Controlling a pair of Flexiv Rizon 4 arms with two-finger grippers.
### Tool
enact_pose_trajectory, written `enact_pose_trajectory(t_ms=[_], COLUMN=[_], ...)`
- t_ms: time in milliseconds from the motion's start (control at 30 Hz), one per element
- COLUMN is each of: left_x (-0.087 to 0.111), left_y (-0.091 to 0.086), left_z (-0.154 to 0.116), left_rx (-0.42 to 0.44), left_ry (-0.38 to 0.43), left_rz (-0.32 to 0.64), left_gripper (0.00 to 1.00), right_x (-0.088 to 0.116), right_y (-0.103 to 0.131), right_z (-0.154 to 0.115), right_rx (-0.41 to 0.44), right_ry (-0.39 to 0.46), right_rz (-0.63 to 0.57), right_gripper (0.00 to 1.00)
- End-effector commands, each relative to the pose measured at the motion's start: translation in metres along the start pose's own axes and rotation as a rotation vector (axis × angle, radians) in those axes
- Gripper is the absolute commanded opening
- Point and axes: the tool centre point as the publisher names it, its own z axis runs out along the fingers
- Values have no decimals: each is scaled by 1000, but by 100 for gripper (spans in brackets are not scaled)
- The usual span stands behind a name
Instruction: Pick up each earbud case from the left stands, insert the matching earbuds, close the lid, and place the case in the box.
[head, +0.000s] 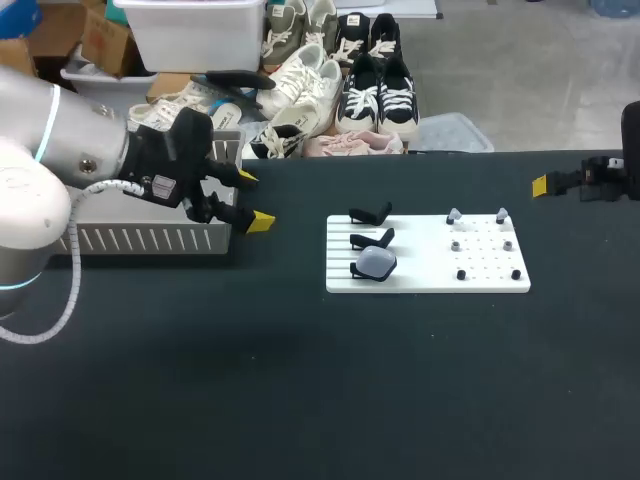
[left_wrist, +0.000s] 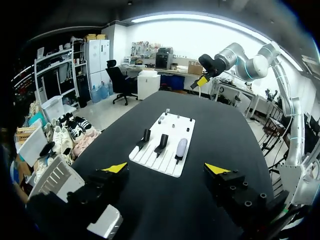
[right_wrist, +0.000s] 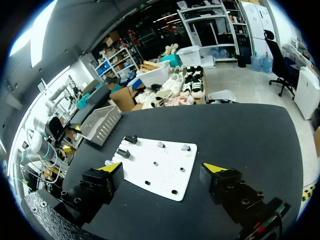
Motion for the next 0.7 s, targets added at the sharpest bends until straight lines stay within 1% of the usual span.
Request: enact_pose_trajectory(t_ms=[33, 133, 233, 467, 700], left_x=[-1, 1, 3, 8, 5], left_y=[13, 14, 12, -2, -11], left_z=[18, 28, 41, 65, 84], left_rx=[127, 147, 142, 149, 195], left_ry=[-10, -1, 17, 27, 10], left_rz=[19, 58, 80, 136, 164], left_gripper=[100, 100, 100, 100, 100], right_x=[-1, -1, -1, -1, -1], right_y=[-1, -1, -1, -1, -1], right_z=[0, 0, 0, 0, 0], right_rx=[-2, -2, -2, -2, -2], right_ry=[3, 3, 3, 3, 3], right_rz=[0, 0, 0, 0, 0], right_gripper=[100, 100, 100, 100, 100])
